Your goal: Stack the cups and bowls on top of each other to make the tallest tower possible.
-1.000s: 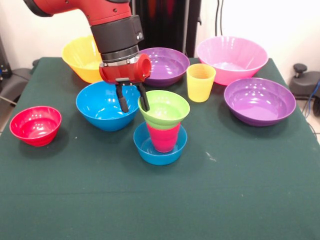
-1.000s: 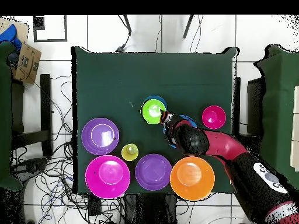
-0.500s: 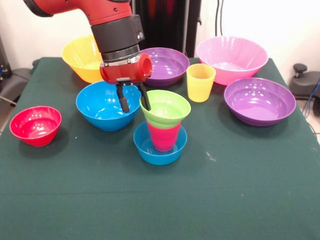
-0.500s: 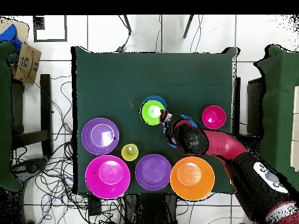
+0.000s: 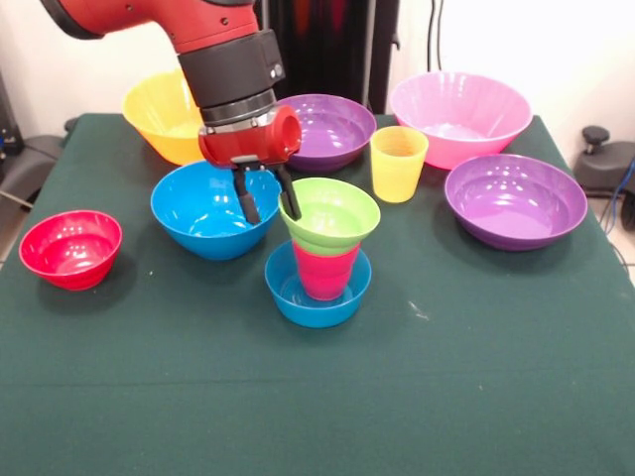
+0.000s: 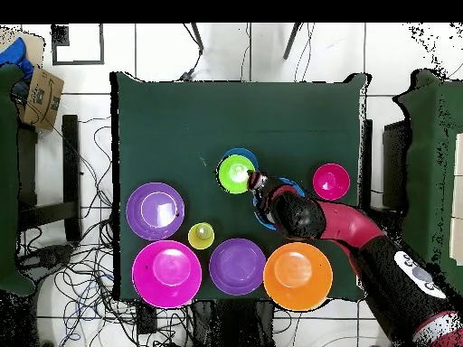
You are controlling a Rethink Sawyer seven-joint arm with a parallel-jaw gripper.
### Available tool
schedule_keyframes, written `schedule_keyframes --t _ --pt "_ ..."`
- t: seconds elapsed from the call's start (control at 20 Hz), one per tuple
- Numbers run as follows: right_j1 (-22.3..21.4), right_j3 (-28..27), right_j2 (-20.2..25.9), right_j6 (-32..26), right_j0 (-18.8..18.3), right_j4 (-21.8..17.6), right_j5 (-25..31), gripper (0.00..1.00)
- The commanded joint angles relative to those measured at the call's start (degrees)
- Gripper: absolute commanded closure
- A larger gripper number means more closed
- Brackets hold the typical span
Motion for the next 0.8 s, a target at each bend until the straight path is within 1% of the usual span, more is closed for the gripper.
schedule_keyframes --t 0.05,0.35,0.8 --pt "3.51 0.17 4.25 -5.42 -0.20 -2.79 6.04 0.00" --pt "5.38 0.16 6.33 -5.28 -1.21 -2.93 5.36 0.00" --pt "4.49 0.50 6.52 -4.30 -0.80 -3.35 5.04 0.00"
